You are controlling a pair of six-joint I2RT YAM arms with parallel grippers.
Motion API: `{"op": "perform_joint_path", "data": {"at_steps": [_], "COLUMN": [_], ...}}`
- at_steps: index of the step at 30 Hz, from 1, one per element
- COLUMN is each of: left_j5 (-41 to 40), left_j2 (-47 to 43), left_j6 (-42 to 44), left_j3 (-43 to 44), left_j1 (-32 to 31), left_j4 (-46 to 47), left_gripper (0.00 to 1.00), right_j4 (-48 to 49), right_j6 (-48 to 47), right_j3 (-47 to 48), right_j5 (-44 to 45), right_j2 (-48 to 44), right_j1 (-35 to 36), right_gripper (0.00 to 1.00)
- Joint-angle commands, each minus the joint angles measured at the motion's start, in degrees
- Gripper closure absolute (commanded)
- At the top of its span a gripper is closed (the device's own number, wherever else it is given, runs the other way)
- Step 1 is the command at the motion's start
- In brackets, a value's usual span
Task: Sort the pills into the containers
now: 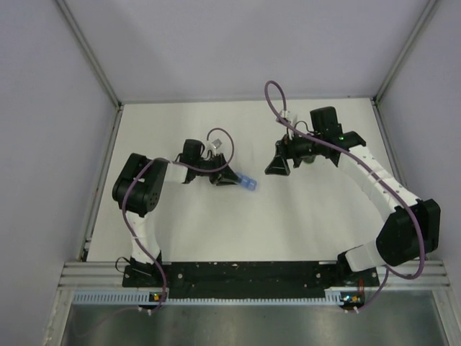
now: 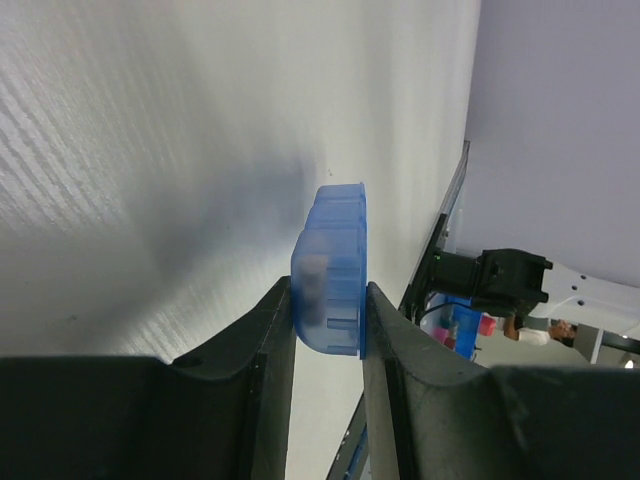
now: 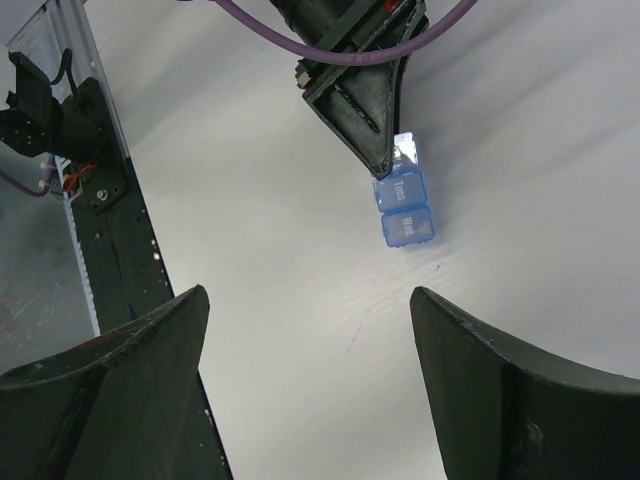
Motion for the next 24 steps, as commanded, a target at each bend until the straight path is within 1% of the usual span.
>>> {"op": "perform_joint_path", "data": {"at_steps": [1, 4, 8, 12, 14, 19, 24], "left_j5": [-3.31, -5.78, -6.57, -7.36, -7.80, -8.15, -8.59], "left_j2": [-0.97, -1.32, -0.71, -0.36, -0.36, -0.36, -0.36], "left_j6": [5.98, 8.97, 10.12, 11.09, 11.53, 12.50, 13.29], "left_j3": [2.56, 3.26, 3.88, 4.41, 4.41, 5.02, 5.20], "left_j1": [0.14, -0.04, -0.30, -0.57, -0.48, -0.66, -0.66], "left_j4": [-4.46, -8.43, -9.93, -11.24, -11.69, -13.09, -13.97], "left_gripper": [0.99, 0.91, 0.84, 0.70, 0.65, 0.60, 0.53], "right_j4": [2.57, 2.57, 3.01, 3.19, 3.28, 3.54, 3.63], "right_j6": [-0.73, -0.47, -0.03, 0.24, 0.24, 0.41, 0.41], "right_j3": [-0.64, -0.73, -0.99, -1.26, -1.43, -1.70, -2.31], "right_j5": [-0.68, -1.12, -1.38, -1.21, -1.12, -0.95, -0.42], "right_j2": [-2.94, -3.02, -3.46, -3.90, -4.25, -4.52, -5.31], "right_j1": [-0.34, -0.26, -0.26, -0.26, -0.35, -0.26, -0.35], "right_gripper": [0.19, 0.19, 0.19, 0.19, 0.19, 0.18, 0.18]}}
